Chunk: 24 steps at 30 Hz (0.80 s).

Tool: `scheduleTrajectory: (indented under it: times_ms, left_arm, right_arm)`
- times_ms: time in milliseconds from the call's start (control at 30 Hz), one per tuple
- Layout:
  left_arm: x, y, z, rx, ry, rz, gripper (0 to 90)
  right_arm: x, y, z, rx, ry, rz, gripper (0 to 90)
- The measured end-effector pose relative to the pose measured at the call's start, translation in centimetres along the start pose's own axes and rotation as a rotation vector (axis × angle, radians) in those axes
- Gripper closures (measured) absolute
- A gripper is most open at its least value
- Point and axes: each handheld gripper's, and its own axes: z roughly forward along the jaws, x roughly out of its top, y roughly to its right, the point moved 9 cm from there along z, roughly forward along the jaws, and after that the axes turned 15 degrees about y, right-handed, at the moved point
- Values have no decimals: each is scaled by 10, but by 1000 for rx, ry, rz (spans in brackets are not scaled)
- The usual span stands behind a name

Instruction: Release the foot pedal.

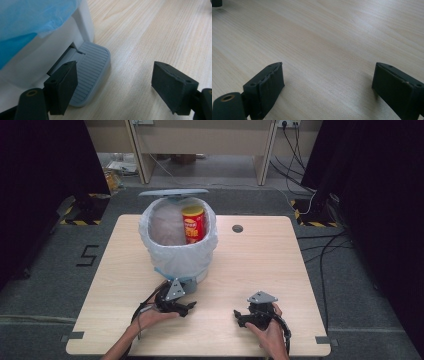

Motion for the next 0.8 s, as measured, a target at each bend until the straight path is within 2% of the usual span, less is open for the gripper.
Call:
scheduleTrajectory:
  times_ms: [233,367,433,567,667,800]
  left_arm:
    - [2,-1,-3,-9,14,-22,204]
    - [4,-2,-5,-2,10,-5,203]
    - [8,-2,-7,7,31,-12,204]
    - [15,-2,-16,-1,28,-15,204]
    - [18,-1,-23,-10,46,-49,204]
    - [21,-1,-30,-19,63,-73,204]
  right_arm:
    - [0,0,0,1,2,0,106]
    - [0,0,0,2,0,0,105]
    - [0,0,0,3,1,-1,105]
    - [0,0,0,4,1,-1,104]
    - [0,0,0,4,0,-2,104]
    - [0,0,0,5,0,-2,104]
